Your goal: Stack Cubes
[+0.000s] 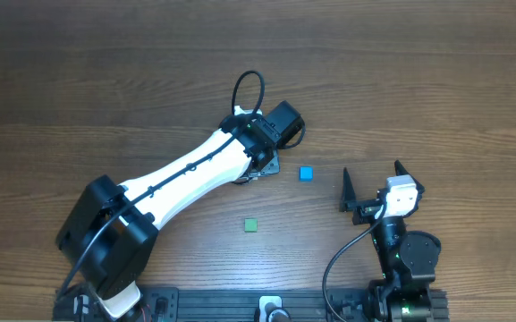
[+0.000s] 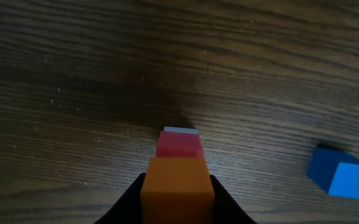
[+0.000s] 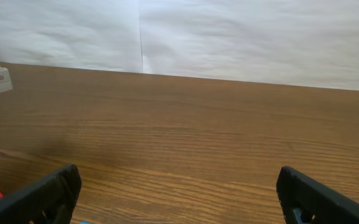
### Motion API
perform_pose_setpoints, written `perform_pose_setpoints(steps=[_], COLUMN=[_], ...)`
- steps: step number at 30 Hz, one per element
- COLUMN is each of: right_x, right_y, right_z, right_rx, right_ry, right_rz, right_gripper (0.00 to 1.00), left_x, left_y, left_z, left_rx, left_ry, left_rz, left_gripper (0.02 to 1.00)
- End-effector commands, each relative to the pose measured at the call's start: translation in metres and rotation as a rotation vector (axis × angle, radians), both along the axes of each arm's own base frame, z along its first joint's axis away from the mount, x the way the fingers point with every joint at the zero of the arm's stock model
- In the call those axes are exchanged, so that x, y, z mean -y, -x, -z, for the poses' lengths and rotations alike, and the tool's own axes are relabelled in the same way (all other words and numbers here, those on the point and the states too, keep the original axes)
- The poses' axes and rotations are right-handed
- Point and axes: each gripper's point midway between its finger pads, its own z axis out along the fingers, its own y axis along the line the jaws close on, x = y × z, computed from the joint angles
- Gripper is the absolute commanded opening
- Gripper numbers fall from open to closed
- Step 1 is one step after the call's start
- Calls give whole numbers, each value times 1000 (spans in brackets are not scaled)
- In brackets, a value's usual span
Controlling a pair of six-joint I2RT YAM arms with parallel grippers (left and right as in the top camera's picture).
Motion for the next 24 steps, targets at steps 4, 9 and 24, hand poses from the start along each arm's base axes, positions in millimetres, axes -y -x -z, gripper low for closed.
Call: perform_pose_setpoints(steps=[4,9,24], right_x=[0,0,0], right_y=[0,0,0], right_z=[2,2,2], right_rx=[0,0,0], right_ry=[1,1,0], right_rz=[0,0,0], right_gripper=[991,991,991], left_x=[-4,-4,-4], left_y=[-2,-2,-1], left_z=[2,5,15], left_rx=[2,-2,-21], left_ry=[-6,-10,-29], left_rz=[-20,-20,-20], left_gripper=[38,42,42])
